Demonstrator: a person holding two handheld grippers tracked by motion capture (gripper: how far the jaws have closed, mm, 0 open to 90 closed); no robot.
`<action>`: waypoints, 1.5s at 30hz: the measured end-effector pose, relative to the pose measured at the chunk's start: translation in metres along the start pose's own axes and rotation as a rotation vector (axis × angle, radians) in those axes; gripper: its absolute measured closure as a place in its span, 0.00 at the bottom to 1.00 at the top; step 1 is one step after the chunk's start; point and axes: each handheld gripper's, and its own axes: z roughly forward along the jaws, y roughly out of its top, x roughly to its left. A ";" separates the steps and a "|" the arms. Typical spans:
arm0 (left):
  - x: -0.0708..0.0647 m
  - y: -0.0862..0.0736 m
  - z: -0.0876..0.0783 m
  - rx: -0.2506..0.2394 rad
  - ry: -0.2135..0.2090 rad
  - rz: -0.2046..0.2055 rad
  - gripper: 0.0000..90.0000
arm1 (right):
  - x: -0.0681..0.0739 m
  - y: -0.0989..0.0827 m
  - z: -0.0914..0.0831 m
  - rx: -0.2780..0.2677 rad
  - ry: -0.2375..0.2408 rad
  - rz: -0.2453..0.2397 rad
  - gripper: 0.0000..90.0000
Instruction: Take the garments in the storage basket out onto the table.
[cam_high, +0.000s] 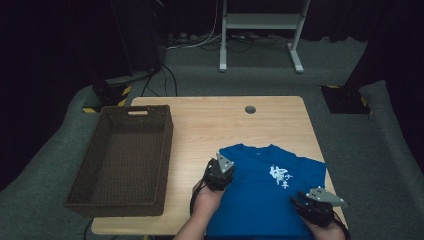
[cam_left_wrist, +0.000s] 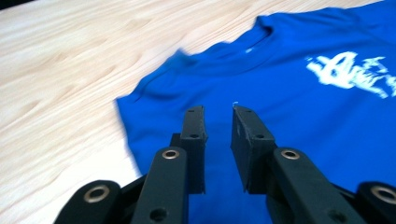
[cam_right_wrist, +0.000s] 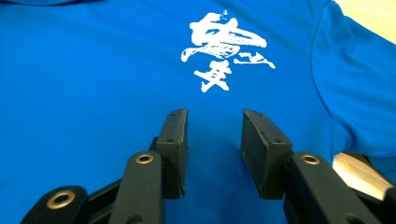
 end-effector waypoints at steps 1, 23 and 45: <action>0.003 -0.003 -0.001 0.001 0.003 -0.005 0.84 | 0.000 0.000 0.000 0.001 0.000 0.002 0.68; 0.006 -0.040 -0.001 0.052 -0.026 -0.024 0.78 | 0.001 -0.001 0.002 0.008 0.003 0.000 0.68; 0.013 -0.054 0.004 0.053 -0.016 -0.001 0.77 | 0.003 -0.001 0.002 0.007 0.006 -0.011 0.68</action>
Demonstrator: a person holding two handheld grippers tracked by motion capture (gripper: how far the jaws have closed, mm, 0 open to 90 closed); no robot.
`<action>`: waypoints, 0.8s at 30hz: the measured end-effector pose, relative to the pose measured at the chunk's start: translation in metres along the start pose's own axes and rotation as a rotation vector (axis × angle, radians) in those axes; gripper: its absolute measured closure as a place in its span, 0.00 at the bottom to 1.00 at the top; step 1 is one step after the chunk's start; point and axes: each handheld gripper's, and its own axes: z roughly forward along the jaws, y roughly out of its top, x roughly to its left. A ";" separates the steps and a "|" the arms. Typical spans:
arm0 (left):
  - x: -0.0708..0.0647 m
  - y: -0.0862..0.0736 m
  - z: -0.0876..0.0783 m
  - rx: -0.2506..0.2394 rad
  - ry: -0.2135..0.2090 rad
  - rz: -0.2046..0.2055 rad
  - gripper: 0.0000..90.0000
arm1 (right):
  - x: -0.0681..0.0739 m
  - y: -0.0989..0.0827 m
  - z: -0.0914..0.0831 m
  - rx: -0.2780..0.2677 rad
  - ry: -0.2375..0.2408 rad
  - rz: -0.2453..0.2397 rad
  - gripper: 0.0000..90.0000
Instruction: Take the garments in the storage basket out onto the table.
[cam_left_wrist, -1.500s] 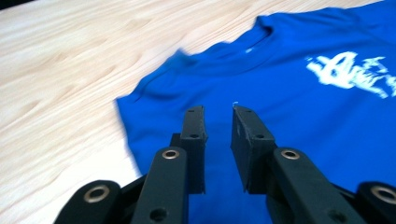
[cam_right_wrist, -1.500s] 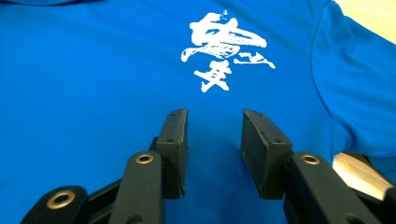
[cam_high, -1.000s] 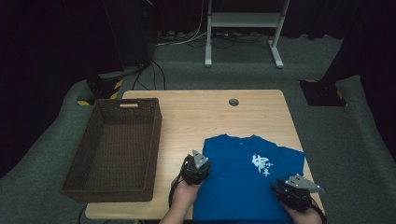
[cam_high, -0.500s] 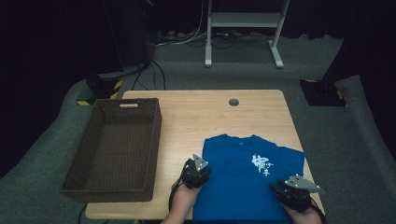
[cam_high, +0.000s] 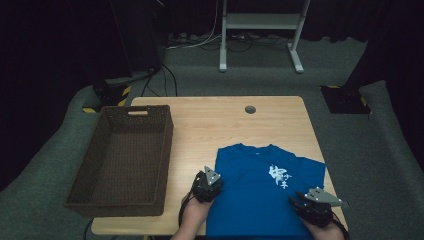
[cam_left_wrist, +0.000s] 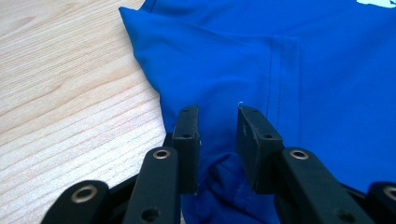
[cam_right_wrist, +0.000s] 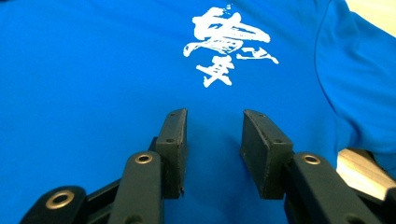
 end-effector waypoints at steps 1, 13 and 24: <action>0.001 0.000 0.000 0.000 0.002 0.003 0.77 | 0.000 0.000 0.000 0.000 0.000 0.000 0.68; 0.023 -0.003 -0.003 0.002 0.018 -0.006 0.78 | -0.001 0.000 -0.001 -0.004 -0.008 0.006 0.68; 0.028 -0.004 -0.022 -0.033 0.019 -0.027 0.59 | -0.004 0.000 -0.002 -0.018 -0.006 0.040 0.62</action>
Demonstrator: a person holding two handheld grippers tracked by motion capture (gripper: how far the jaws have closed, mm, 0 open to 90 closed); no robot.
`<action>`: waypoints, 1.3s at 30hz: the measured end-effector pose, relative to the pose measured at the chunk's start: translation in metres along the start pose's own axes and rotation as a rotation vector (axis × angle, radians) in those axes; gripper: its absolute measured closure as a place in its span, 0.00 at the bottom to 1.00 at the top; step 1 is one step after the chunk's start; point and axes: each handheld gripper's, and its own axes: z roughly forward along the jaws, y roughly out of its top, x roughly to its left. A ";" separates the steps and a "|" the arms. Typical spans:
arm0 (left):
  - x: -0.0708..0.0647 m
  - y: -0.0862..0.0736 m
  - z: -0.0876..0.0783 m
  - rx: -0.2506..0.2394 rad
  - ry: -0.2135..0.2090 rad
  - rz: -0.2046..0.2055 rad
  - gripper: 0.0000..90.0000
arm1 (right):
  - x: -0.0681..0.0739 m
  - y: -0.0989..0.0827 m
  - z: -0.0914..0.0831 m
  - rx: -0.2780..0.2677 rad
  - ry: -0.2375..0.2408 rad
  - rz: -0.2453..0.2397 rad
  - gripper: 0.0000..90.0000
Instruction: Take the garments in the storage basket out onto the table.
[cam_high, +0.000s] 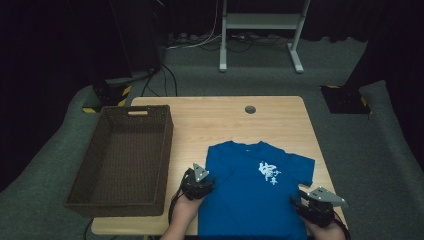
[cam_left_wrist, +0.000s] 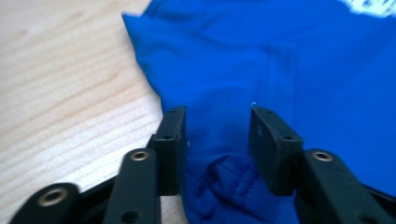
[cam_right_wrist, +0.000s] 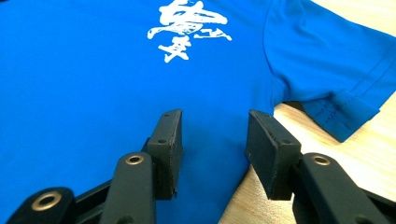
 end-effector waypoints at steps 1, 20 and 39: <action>0.000 0.000 -0.004 -0.012 0.005 0.000 0.56 | 0.000 0.000 0.000 -0.001 -0.001 0.000 0.61; -0.012 -0.037 -0.024 0.076 0.035 -0.020 0.21 | -0.001 0.002 0.000 -0.019 -0.044 0.024 0.52; -0.008 -0.038 -0.024 0.090 0.023 -0.052 0.15 | -0.006 0.005 -0.002 -0.038 -0.119 0.055 0.50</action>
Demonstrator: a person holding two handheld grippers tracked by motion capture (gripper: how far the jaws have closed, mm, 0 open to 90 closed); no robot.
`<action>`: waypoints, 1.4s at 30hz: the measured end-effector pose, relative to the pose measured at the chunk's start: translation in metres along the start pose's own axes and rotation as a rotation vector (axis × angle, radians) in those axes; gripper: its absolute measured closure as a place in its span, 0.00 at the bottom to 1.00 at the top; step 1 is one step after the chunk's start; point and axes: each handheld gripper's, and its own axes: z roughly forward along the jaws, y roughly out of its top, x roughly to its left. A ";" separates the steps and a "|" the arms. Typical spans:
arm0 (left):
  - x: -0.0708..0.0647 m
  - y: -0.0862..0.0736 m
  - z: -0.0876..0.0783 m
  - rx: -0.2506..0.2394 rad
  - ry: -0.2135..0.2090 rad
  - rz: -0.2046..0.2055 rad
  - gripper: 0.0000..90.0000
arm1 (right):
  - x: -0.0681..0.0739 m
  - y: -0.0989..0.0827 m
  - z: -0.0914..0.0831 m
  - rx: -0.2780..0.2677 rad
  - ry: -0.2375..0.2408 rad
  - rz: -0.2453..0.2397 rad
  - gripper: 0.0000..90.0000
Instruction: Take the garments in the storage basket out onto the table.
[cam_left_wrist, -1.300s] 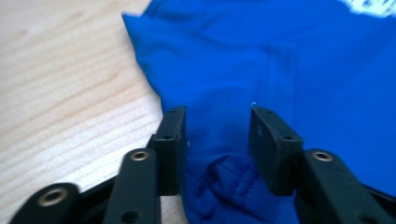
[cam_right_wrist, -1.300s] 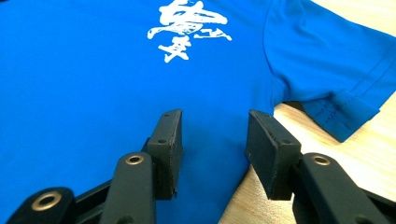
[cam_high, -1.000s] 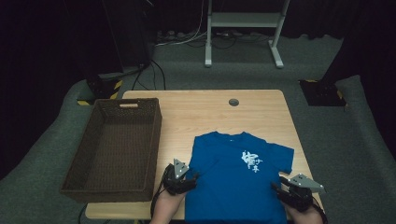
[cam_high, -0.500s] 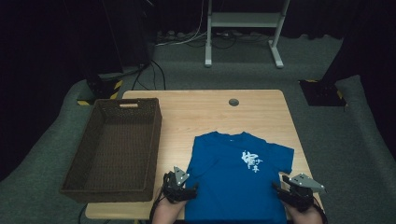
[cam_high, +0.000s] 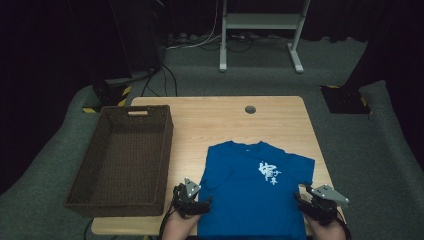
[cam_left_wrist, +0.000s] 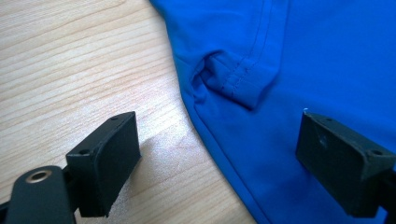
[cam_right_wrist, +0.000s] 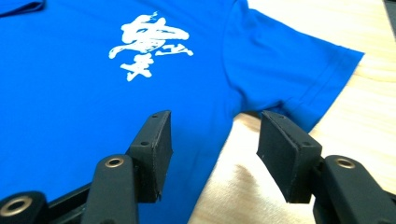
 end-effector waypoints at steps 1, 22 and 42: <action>0.000 0.000 0.000 0.000 0.000 0.001 0.15 | -0.001 0.001 0.001 0.001 -0.006 -0.001 0.50; 0.000 0.000 0.000 0.001 -0.014 0.008 0.14 | -0.050 0.040 0.026 0.064 -0.109 0.041 0.53; 0.000 0.001 0.001 0.002 -0.020 0.017 0.14 | -0.085 0.058 0.073 0.152 -0.124 0.117 0.61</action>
